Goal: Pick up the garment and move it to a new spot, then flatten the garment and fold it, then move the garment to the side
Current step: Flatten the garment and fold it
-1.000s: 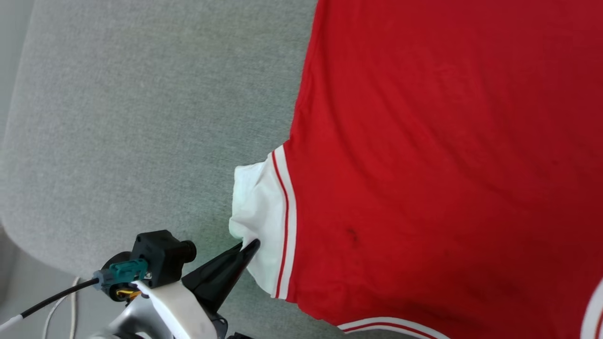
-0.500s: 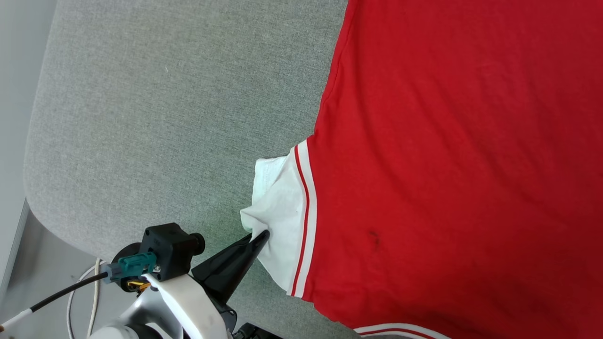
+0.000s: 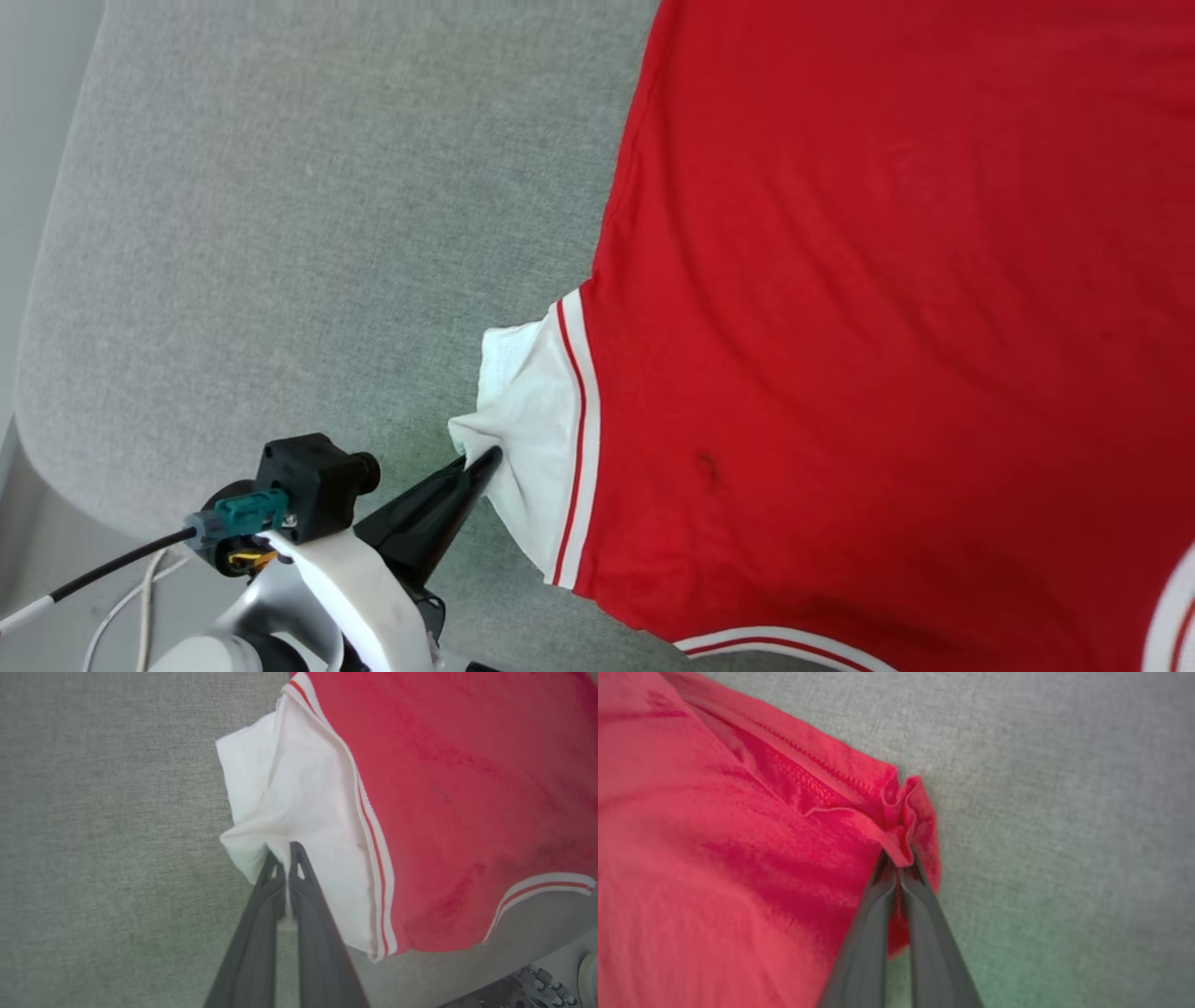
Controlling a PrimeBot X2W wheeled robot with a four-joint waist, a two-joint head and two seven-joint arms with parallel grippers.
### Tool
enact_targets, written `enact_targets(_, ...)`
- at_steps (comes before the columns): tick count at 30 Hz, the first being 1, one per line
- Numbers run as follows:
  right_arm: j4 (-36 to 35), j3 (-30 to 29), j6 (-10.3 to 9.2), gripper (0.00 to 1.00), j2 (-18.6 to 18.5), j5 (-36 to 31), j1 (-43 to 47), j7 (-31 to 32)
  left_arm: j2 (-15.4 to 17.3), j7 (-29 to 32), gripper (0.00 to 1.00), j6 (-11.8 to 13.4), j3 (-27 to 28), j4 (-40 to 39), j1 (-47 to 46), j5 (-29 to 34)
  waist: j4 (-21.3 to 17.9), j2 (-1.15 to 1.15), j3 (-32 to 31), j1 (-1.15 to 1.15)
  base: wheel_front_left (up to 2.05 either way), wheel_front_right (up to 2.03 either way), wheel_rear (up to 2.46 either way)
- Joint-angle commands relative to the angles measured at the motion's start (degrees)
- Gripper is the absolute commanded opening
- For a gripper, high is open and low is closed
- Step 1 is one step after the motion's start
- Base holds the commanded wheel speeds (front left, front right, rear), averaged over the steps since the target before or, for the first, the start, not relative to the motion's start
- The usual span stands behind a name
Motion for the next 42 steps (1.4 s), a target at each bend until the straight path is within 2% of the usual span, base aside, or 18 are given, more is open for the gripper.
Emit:
enact_targets(1, 1.90, 0.71, -0.07, 0.00, -0.17, 0.26, 4.70, 1.22, 0.04, -0.17, 0.00, 0.18, 0.20, 0.16, -0.21, -0.19, -2.20, 0.00, -2.36, 0.00, 0.00, 0.00, 0.00)
enact_targets(10, -5.10, 7.97, -0.05, 0.00, -1.24, 6.91, 19.86, -1.94, 1.10, -0.13, 0.00, 1.88, 1.50, 2.39, 2.76, -1.59, -9.94, 0.00, -11.35, 0.00, 0.00, 0.00, 0.00)
enact_targets(15, -9.99, 8.34, -0.06, 0.00, -1.73, 11.65, 27.86, -4.19, 1.85, -0.99, 0.00, 2.86, 2.75, 3.55, 5.06, -2.44, -13.88, 0.00, -15.53, 0.00, 0.00, 0.00, 0.00)
enact_targets(22, -17.08, 8.15, -0.05, 0.00, -2.46, 14.98, 38.30, -6.75, 2.27, -1.72, 0.00, 4.44, 3.88, 4.06, 7.04, -2.92, -18.08, 0.00, -20.20, 0.00, 0.00, 0.00, 0.00)
enact_targets(28, -22.10, 3.64, -0.05, 0.00, -1.12, 16.30, 48.58, -10.62, 1.83, -2.63, 0.00, 5.72, 3.90, 4.14, 8.43, -2.31, -19.51, 0.00, -23.64, 0.00, 0.00, 0.00, 0.00)
enact_targets(35, -27.16, -0.63, -0.05, 0.00, 3.10, 16.07, 60.98, -15.23, 0.13, -3.76, 0.00, 6.72, 2.97, 5.51, 9.35, -1.96, -20.34, 0.00, -26.32, 0.00, 0.00, 0.00, 0.00)
enact_targets(42, -27.06, -1.06, -0.04, 0.00, 5.29, 15.90, 65.24, -18.66, -1.60, -5.78, 0.00, 7.66, 3.09, 6.63, 10.02, -2.38, -20.71, 0.00, -27.37, 0.00, 0.00, 0.00, 0.00)
